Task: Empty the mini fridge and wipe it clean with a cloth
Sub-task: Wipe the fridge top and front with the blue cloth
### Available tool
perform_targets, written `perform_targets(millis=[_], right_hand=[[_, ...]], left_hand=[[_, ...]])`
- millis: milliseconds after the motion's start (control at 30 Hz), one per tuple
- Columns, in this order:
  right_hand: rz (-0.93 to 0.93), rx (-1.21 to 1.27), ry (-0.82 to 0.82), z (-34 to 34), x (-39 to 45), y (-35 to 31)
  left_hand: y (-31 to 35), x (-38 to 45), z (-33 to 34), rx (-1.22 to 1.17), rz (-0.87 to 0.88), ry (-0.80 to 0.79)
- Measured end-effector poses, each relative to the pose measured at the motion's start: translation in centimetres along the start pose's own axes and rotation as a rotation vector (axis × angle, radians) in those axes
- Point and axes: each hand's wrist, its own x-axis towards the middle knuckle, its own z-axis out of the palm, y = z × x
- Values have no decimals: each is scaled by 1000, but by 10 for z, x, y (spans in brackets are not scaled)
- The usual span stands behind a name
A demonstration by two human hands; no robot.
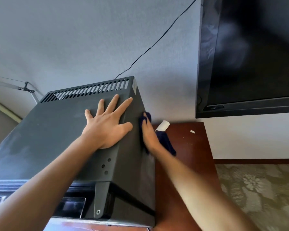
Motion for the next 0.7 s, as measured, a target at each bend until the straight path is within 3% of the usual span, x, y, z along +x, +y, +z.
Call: perform_targets(millis=[200, 333, 500, 700], right_hand=[[33, -5, -98, 9, -191, 59], [62, -68, -129, 7, -223, 72], [35, -30, -111, 2, -162, 61], [70, -114, -56, -7, 19, 64]], left_hand=[[4, -6, 0, 17, -13, -20], [11, -13, -1, 10, -4, -41], [18, -17, -1, 19, 8, -62], [19, -14, 1, 21, 11, -30]])
